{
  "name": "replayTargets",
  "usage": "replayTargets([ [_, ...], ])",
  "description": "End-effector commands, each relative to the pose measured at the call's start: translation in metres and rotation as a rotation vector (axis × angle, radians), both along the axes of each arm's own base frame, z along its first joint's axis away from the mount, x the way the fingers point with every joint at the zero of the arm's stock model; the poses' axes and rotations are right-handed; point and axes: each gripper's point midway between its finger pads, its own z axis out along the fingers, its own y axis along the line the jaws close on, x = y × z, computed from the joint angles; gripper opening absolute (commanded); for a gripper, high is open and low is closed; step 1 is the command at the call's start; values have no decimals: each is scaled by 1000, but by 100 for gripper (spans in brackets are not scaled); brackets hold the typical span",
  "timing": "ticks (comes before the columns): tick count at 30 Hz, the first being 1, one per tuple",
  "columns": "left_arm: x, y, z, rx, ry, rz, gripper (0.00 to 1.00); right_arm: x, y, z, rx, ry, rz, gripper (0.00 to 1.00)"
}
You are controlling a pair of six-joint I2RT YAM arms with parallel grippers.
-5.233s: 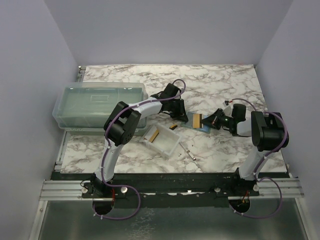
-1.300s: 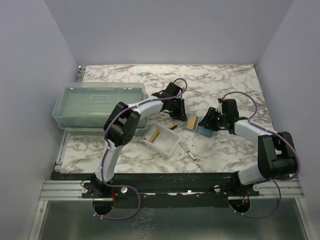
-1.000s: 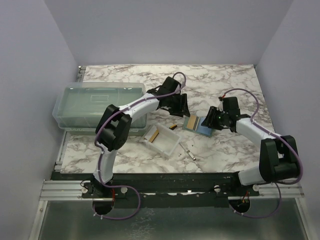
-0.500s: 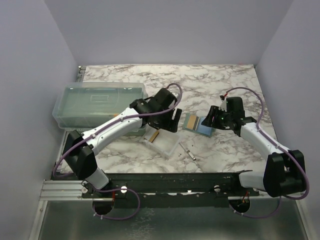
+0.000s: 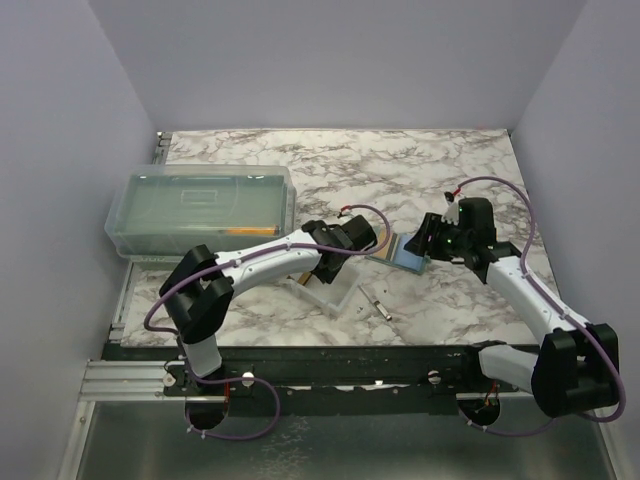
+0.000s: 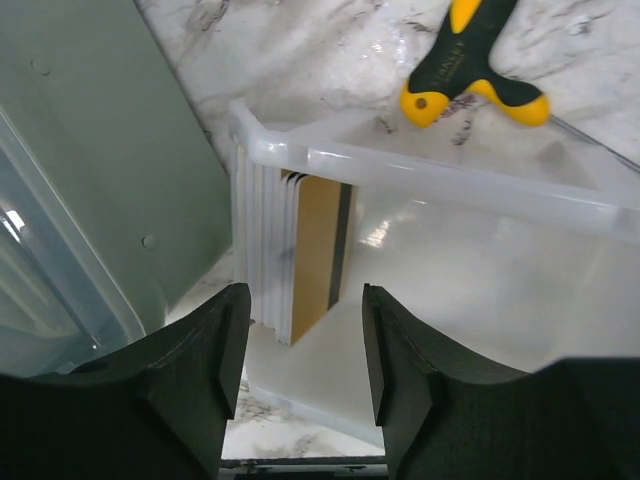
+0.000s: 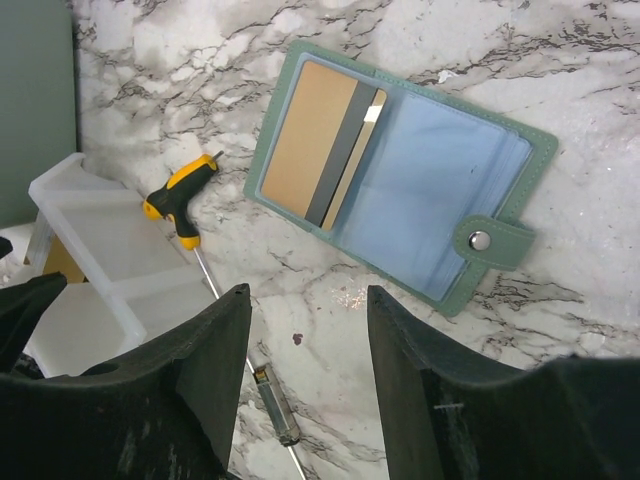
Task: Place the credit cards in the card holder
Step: Pick up the credit card from the storage box.
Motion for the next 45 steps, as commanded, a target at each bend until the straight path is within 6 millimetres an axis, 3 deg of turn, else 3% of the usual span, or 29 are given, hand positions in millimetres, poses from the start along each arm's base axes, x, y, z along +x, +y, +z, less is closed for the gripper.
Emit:
replayTargets([
  [1, 11, 19, -9, 147, -63, -8, 54, -5, -1, -3, 2, 3, -11, 53],
  [15, 21, 21, -31, 208, -95, -15, 54, -7, 3, -2, 26, 2, -5, 52],
  [28, 28, 27, -20, 232, -147, -9, 35, -6, 5, -2, 37, 5, -3, 52],
  [40, 27, 30, -12, 244, -151, -18, 34, -5, 6, -4, 43, 14, 3, 52],
  [45, 27, 34, -10, 258, -159, -16, 38, -4, 7, -3, 44, 11, 4, 52],
])
